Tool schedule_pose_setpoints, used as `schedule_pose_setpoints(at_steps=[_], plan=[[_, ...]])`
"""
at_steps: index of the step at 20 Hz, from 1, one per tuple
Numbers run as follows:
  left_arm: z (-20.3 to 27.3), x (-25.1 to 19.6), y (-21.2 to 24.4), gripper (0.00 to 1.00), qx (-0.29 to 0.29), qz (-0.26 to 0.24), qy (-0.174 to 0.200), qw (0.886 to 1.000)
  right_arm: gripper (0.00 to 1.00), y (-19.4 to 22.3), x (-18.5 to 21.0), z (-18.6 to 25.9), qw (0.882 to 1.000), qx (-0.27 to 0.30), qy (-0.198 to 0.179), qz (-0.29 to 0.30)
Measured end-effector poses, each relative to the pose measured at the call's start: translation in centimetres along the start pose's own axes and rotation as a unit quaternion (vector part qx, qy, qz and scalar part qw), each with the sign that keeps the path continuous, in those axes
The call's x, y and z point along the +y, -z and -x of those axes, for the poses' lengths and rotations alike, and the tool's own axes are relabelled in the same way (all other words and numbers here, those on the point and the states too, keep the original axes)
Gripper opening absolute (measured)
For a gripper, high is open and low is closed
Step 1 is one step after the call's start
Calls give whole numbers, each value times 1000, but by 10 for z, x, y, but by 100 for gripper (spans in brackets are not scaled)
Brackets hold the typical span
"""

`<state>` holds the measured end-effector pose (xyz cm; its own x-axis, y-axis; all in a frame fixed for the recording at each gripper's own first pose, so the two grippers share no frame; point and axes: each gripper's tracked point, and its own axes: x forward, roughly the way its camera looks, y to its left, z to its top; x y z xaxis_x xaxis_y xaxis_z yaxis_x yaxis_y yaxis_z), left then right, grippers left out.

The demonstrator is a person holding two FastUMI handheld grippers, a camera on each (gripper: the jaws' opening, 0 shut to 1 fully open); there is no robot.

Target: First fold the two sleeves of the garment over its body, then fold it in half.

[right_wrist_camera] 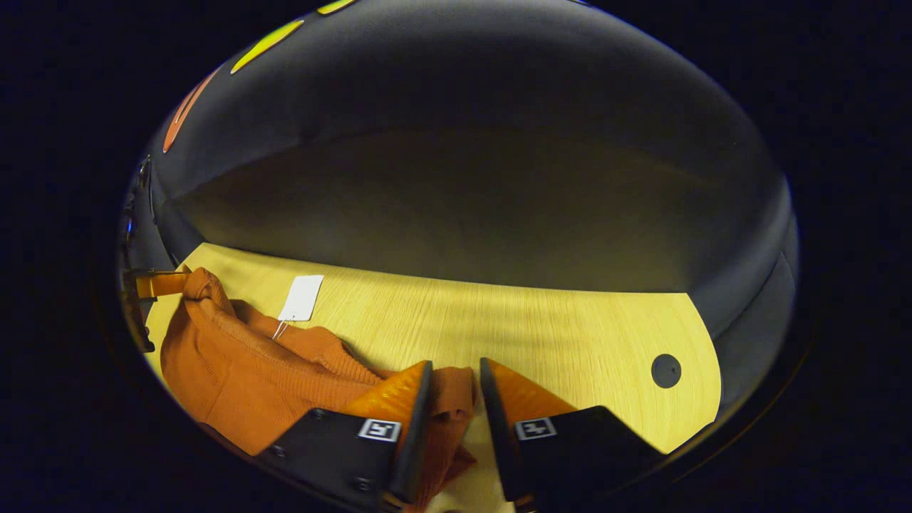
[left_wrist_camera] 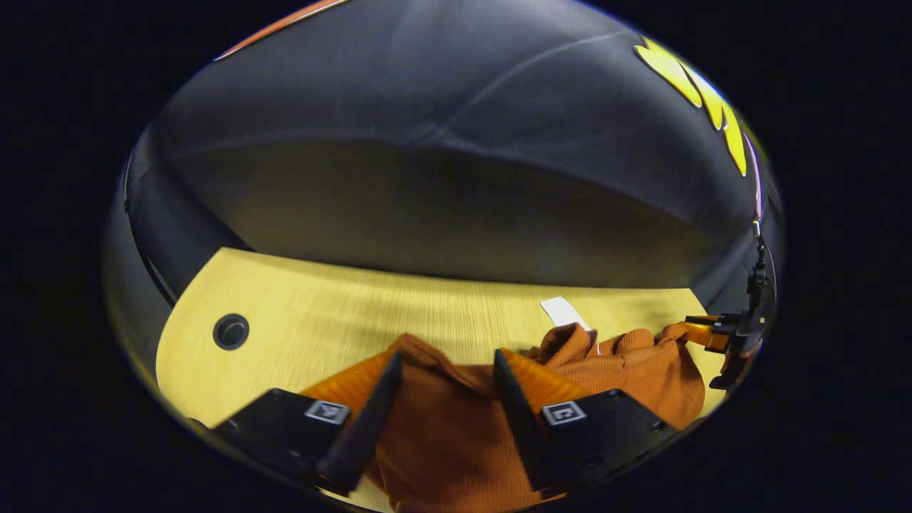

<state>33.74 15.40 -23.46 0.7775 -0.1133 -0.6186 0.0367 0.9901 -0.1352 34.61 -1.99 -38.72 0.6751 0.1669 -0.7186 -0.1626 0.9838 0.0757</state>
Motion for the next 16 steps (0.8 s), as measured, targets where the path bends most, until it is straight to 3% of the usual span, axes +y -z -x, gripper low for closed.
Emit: schedule_pose_setpoints(at_steps=[1,2,3,4,7,10,13,16], plan=[[10,-1,-6,98,-5,-4,-3,1000,58,-3,-2,8,1000,0,7,1],[19,-1,-12,98,-8,-2,-6,1000,69,-8,-3,17,1000,-5,9,3],[28,-1,-21,98,-16,0,-12,1000,72,-17,0,24,1000,-17,12,3],[43,-1,-37,98,-38,8,-17,999,85,-32,5,45,999,-40,16,3],[109,-18,-88,98,-121,1,-15,993,84,-77,14,103,993,-111,30,16],[213,-48,-137,98,-220,-9,-10,976,89,-133,38,212,976,-215,37,13],[289,-61,-157,98,-270,-14,-23,962,90,-152,54,284,961,-275,37,-14],[363,-87,-157,98,-314,-38,-33,948,90,-143,72,363,948,-315,39,-20]])
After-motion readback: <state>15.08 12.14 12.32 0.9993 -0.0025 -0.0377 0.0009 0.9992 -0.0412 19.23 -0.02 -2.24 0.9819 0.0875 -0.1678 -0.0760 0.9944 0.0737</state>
